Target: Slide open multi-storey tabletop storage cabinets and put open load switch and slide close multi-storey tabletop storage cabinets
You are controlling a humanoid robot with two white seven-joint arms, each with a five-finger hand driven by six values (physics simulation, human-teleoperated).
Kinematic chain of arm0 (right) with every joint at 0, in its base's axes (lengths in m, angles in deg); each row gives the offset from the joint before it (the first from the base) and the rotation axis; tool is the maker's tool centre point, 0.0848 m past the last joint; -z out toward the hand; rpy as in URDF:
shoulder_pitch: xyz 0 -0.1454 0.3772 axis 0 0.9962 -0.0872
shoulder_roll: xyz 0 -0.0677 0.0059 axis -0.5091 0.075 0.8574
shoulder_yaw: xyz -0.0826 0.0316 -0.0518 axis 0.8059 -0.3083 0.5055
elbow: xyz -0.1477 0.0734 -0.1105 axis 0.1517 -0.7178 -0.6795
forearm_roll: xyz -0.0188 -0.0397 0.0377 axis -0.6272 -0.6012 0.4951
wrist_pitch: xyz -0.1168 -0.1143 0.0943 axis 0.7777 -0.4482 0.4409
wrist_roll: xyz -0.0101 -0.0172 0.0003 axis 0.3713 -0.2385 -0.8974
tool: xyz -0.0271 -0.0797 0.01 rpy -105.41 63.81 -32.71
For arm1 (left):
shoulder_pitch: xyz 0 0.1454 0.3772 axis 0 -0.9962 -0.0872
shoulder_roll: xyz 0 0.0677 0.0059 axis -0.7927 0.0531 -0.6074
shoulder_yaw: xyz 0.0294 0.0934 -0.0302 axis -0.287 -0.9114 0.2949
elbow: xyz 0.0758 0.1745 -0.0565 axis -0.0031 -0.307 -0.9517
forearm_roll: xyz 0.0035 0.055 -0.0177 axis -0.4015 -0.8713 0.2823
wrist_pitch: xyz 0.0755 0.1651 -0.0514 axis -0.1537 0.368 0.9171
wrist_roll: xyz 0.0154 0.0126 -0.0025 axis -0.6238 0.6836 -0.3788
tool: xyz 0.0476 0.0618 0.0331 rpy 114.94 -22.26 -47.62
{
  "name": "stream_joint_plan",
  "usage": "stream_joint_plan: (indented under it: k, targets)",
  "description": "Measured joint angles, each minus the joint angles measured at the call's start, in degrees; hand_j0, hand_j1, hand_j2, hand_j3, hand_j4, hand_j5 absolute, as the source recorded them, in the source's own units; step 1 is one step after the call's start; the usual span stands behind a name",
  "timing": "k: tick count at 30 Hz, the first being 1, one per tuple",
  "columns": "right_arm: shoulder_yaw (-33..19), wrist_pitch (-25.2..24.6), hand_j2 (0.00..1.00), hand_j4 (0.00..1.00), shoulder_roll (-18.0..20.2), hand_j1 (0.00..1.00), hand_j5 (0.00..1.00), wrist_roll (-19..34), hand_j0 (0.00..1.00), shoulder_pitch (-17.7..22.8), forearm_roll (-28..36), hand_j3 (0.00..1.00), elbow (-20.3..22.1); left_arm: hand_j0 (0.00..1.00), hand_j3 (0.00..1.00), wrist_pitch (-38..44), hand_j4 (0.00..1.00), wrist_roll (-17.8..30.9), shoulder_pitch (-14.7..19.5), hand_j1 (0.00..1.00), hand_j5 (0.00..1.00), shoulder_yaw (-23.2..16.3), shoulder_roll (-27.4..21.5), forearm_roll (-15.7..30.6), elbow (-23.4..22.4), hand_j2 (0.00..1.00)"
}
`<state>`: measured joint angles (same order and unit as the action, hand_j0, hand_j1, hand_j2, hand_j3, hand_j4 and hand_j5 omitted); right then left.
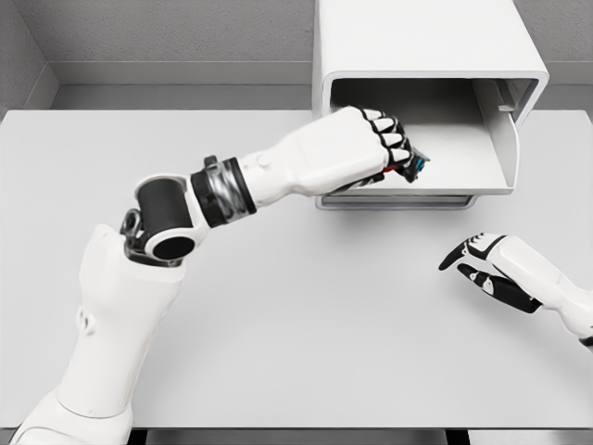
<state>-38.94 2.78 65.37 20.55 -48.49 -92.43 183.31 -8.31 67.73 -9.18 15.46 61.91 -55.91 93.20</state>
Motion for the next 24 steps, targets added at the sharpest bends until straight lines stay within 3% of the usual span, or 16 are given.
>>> stream_joint_plan:
  k: [12, 24]
  targets:
    - [0.0, 0.0, 0.48, 0.48, -0.1, 0.48, 0.48, 0.0, 0.48, 0.0, 0.0, 0.48, 0.1, 0.49, 0.49, 0.0, 0.49, 0.0, 3.8, 0.49, 0.49, -1.8, 0.0, -0.7, -0.3, 0.49]
    - [0.0, 0.0, 0.49, 0.49, -0.1, 0.49, 0.49, 0.0, 0.49, 0.0, 0.1, 0.49, 0.2, 0.49, 0.49, 0.0, 0.49, 0.0, 5.4, 0.49, 0.49, -3.5, 0.0, -2.0, -2.7, 0.49]
